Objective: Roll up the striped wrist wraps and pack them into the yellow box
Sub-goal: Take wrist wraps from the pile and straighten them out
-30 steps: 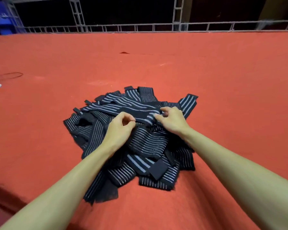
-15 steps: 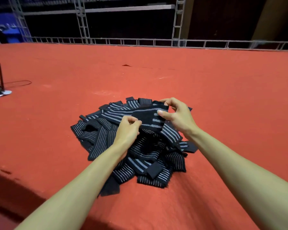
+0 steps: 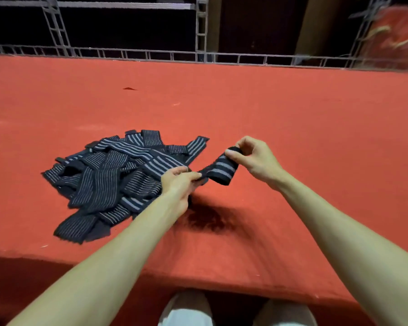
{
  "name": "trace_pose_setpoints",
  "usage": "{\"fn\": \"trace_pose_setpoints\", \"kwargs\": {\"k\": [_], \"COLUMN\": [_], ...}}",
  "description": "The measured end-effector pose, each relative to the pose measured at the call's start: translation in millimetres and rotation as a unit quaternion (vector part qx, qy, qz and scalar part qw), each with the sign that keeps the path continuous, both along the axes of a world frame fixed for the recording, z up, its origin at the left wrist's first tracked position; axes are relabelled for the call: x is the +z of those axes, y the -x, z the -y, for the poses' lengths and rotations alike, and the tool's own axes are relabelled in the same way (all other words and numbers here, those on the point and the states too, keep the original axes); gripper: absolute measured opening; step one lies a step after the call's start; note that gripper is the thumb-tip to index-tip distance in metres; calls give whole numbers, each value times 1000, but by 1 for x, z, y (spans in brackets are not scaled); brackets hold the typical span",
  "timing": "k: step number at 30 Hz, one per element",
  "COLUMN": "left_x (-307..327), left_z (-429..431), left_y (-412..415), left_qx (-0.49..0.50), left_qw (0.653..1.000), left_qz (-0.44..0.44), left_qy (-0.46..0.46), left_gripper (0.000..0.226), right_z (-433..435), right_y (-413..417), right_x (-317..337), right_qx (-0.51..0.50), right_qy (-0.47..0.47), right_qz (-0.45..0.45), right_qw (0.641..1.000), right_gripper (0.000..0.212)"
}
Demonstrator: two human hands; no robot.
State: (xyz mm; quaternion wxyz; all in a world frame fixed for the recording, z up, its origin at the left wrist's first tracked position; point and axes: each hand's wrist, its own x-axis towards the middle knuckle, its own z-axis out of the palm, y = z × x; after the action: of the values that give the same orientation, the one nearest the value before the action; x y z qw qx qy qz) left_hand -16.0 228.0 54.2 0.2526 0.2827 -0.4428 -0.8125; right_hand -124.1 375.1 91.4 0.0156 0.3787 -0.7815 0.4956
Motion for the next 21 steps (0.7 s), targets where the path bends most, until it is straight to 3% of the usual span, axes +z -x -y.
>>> {"fn": "trace_pose_setpoints", "kwargs": {"k": [4,5,7,10,14,16,18,21], "left_x": [-24,-31,-41,-47,-57,-69,-83,-107], "left_z": [-29,-29,-31,-31,-25,-19,-14,-6], "left_y": [-4,-5,-6,-3,18,30,43,53], "left_qx": [-130,-176,-264,-293,-278,-265,-282,-323], "left_qw": [976,953,872,780,707,697,674,632], "left_qz": [105,141,201,213,176,159,159,166], "left_qy": [142,204,360,510,626,647,664,684], "left_gripper": [37,36,29,12,12,18,32,46], "right_z": [-60,-70,-86,-97,-97,-90,-79,-57], "right_y": [7,9,11,12,23,27,34,46], "right_x": [-28,-36,-54,-68,-71,-73,-81,-98], "right_qx": [-2,3,1,16,4,7,17,-4], "right_qy": [-130,-170,-253,-341,-306,-310,-349,-378], "right_qz": [14,18,20,12,40,62,75,85], "right_qw": [991,985,967,940,951,949,934,922], "right_gripper": [26,29,31,27,14,35,42,21]}}
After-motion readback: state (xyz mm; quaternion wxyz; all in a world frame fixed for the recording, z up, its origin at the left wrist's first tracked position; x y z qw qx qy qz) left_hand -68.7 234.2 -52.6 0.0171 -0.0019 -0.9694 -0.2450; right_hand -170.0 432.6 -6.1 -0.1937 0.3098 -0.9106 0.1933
